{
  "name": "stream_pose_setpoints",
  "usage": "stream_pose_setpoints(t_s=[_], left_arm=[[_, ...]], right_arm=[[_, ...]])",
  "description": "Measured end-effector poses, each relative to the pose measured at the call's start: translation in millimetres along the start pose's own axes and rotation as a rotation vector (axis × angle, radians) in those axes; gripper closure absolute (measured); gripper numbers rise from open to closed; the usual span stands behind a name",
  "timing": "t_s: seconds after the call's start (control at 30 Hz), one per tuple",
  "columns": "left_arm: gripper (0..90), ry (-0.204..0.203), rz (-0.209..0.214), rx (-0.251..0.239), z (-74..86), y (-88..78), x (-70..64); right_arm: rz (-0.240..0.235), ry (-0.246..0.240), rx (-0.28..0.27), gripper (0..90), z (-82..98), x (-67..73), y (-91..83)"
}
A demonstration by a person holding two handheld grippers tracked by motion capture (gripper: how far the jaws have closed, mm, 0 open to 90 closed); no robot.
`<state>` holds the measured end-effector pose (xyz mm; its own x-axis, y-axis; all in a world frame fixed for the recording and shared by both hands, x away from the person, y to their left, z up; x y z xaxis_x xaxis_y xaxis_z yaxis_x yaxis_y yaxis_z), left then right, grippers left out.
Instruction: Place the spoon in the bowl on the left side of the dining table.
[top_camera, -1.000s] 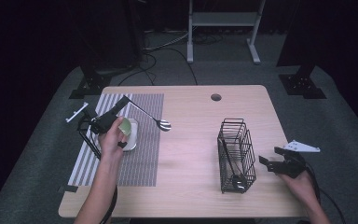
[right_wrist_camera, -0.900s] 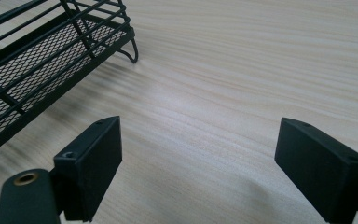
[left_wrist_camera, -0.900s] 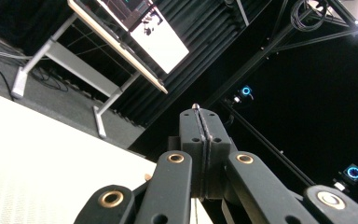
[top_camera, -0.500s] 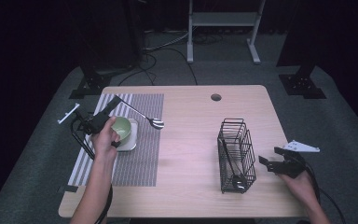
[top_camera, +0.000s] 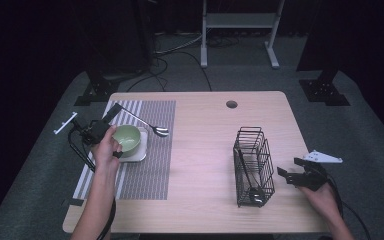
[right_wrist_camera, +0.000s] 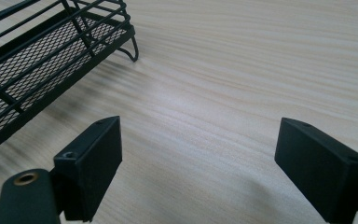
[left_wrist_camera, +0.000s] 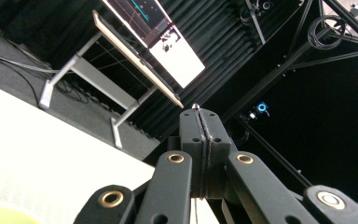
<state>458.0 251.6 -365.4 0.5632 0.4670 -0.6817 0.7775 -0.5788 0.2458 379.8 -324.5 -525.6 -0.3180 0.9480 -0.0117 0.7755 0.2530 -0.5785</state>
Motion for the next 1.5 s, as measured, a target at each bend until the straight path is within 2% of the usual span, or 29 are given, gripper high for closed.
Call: stream_pose_setpoints(t_s=[1.07, 1.5], left_arm=[[89.9, -0.001, -0.068, -0.070, -28.6, -30.4, 21.0], [89.9, -0.004, -0.113, -0.097, -36.7, -45.1, 34.7]], right_arm=[[0.001, 0.002, 0.004, 13.7, 0.6, 0.1, 1.5], [0.002, 0.002, 0.005, 13.7, 0.7, -0.1, 1.6]])
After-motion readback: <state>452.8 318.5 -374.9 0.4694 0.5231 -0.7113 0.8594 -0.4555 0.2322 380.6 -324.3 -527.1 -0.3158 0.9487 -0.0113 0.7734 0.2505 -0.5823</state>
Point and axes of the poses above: each handheld gripper's, and its own axes: y roughly forward along the jaws, z roughly out of its underside, x roughly to its left, the point moved 8 cm from there along y, roughly forward along the jaws, and after that the axes turned 11 degrees about z, right-handed, at the moved point
